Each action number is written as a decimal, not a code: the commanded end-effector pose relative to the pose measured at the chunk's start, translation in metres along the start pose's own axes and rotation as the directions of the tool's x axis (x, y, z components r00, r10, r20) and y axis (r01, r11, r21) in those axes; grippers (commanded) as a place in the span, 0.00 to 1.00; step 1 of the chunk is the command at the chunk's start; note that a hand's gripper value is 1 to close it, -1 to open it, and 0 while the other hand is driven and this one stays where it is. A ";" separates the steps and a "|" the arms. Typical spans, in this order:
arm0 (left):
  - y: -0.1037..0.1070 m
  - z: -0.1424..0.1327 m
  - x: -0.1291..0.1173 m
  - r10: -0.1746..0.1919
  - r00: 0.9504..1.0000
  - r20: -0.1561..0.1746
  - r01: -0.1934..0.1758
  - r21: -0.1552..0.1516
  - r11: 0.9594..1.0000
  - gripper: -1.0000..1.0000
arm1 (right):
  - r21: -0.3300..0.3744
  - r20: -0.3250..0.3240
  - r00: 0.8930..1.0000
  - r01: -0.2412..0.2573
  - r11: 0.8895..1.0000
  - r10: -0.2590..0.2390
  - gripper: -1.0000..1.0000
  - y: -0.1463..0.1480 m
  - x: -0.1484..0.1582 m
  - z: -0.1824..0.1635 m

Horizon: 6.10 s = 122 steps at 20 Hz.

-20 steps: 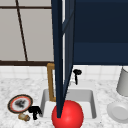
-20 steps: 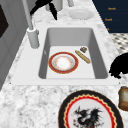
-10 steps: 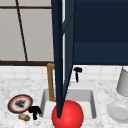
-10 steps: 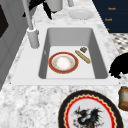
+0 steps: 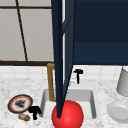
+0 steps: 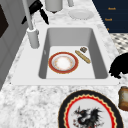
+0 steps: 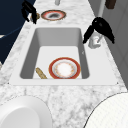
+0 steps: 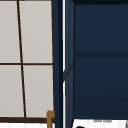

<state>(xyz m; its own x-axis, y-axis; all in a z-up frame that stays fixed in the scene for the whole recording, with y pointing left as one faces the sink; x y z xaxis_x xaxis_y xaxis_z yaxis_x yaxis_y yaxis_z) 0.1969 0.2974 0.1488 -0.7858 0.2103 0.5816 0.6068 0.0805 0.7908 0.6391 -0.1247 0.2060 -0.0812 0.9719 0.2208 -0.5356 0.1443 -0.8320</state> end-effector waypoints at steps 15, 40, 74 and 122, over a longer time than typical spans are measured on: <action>0.000 0.000 0.000 0.000 1.000 0.000 0.000 0.000 1.000 0.50 | 0.063 -0.011 0.999 0.046 0.997 -0.046 1.00 0.020 -0.009 -0.071; 0.000 0.000 0.000 0.000 1.000 0.000 0.000 0.000 1.000 0.50 | 0.144 -0.096 0.991 -0.081 0.986 0.095 1.00 -0.018 0.015 -0.077; 0.000 0.000 0.000 0.000 1.000 0.000 0.000 0.000 1.000 0.50 | 0.214 -0.163 0.970 -0.142 0.966 0.179 1.00 -0.025 0.029 -0.081; 0.000 0.000 0.000 0.000 1.000 0.000 0.000 0.000 1.000 0.50 | -0.137 -0.118 0.967 -0.243 0.960 0.228 0.00 0.024 -0.006 0.106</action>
<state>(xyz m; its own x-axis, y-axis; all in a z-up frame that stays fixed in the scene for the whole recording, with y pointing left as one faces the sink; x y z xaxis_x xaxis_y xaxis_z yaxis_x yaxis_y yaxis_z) 0.1969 0.2974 0.1488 -0.7858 0.2103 0.5816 0.6068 0.0805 0.7908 0.5605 -0.1498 0.2440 -0.1136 0.9917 -0.0607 -0.3959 -0.1012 -0.9127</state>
